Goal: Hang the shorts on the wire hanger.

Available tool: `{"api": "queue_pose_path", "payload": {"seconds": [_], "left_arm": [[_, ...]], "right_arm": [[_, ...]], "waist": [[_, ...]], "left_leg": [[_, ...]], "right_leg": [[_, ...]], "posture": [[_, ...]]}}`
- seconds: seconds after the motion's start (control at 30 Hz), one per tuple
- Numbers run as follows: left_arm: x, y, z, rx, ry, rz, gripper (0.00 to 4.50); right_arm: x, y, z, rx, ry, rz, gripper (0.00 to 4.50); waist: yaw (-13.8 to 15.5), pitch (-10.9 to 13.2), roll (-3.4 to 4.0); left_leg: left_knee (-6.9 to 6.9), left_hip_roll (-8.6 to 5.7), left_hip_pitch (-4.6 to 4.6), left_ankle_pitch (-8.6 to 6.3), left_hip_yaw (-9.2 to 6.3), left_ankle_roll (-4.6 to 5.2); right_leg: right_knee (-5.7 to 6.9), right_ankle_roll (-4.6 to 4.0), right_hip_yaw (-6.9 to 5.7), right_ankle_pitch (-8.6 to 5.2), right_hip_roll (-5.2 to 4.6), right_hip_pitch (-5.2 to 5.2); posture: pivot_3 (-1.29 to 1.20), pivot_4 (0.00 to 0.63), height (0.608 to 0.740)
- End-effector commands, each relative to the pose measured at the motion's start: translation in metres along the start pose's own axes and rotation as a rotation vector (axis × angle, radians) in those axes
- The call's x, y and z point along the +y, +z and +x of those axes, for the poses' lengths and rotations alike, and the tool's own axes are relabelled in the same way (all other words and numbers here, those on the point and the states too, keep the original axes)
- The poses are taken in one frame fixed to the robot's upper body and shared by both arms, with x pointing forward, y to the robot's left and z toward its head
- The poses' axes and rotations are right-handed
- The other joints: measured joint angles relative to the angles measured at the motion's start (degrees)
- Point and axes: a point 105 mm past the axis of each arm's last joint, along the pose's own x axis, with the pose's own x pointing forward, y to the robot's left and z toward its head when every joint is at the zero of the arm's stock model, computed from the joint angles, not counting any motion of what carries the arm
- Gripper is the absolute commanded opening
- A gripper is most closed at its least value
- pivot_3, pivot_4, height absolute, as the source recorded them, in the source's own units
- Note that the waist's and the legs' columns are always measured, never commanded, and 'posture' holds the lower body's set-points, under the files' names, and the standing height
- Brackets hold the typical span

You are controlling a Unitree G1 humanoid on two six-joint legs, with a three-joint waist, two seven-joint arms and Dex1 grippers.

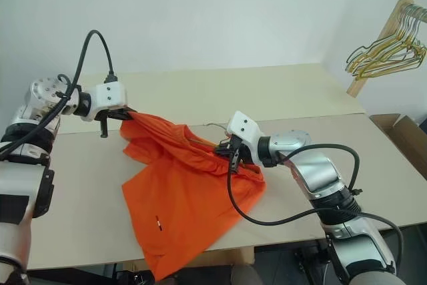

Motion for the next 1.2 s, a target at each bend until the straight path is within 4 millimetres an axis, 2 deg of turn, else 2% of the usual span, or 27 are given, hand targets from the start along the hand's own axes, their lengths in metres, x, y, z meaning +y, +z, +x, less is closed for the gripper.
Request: {"api": "queue_pose_path", "payload": {"seconds": [0.03, 0.17, 0.23, 0.47, 0.63, 0.83, 1.13, 1.2], "left_arm": [[0.008, -0.006, -0.016, -0.003, 0.069, -0.03, 0.02], [0.005, -0.014, -0.018, 0.011, 0.076, -0.05, 0.02], [0.002, -0.014, -0.016, 0.006, 0.058, -0.047, 0.02], [-0.002, 0.0, -0.004, -0.051, 0.032, -0.026, 0.02], [0.001, 0.003, -0.005, -0.056, 0.035, -0.013, 0.02], [-0.011, -0.001, -0.004, -0.054, -0.022, 0.007, 0.02], [-0.017, 0.001, 0.005, -0.079, -0.036, 0.006, 0.02], [-0.017, 0.002, 0.008, -0.087, -0.03, 0.002, 0.46]], "right_arm": [[-0.007, 0.014, -0.009, -0.063, -0.044, 0.019, 0.0], [-0.006, 0.012, -0.012, -0.07, -0.043, 0.046, 0.0], [-0.004, 0.007, -0.011, -0.028, -0.042, 0.003, 0.0], [-0.002, 0.004, -0.008, 0.026, -0.023, -0.072, 0.0], [0.0, 0.002, -0.006, 0.041, -0.008, -0.093, 0.0], [-0.005, 0.005, -0.007, 0.03, -0.028, -0.079, 0.0], [-0.008, 0.012, -0.007, 0.005, -0.024, -0.076, 0.0], [-0.007, 0.012, -0.008, 0.0, -0.022, -0.073, 0.0]], "waist": [[0.0, 0.0, 0.0], [0.2, 0.0, 0.0], [0.3, 0.0, 0.0], [0.8, 0.0, 0.0], [0.8, 0.0, 0.0], [0.7, 0.0, 0.0], [0.8, 0.0, 0.0], [0.7, 0.0, 0.0]], "left_leg": [[-0.01, 0.0, 0.0, 0.0, -0.01, 0.0], [0.0, 0.0, 0.01, 0.0, -0.01, 0.0], [0.0, 0.0, 0.0, 0.0, 0.0, 0.0], [0.0, -0.01, 0.0, 0.0, 0.04, 0.0], [0.0, -0.01, 0.0, 0.0, 0.08, 0.0], [0.0, -0.01, 0.0, 0.0, 0.08, 0.0], [0.01, -0.01, 0.0, 0.0, 0.06, 0.0], [0.01, -0.01, 0.0, 0.0, 0.06, -0.01]], "right_leg": [[0.01, 0.0, 0.0, 0.0, 0.0, 0.0], [0.04, 0.0, -0.01, 0.0, 0.0, 0.0], [0.04, 0.0, -0.02, 0.0, 0.0, 0.0], [0.04, 0.0, -0.03, 0.0, -0.01, 0.0], [0.03, 0.0, -0.03, 0.0, -0.01, 0.0], [0.03, 0.0, -0.03, 0.0, -0.01, 0.0], [0.03, 0.0, -0.04, 0.0, -0.01, 0.0], [0.03, 0.0, -0.04, 0.0, -0.01, 0.0]], "posture": [[-0.09, 0.0, 0.74], [-0.08, 0.0, 0.74], [-0.08, 0.0, 0.74], [-0.08, 0.0, 0.74], [-0.08, 0.0, 0.74], [-0.08, 0.0, 0.74], [-0.08, 0.0, 0.74], [-0.08, 0.0, 0.74]]}}
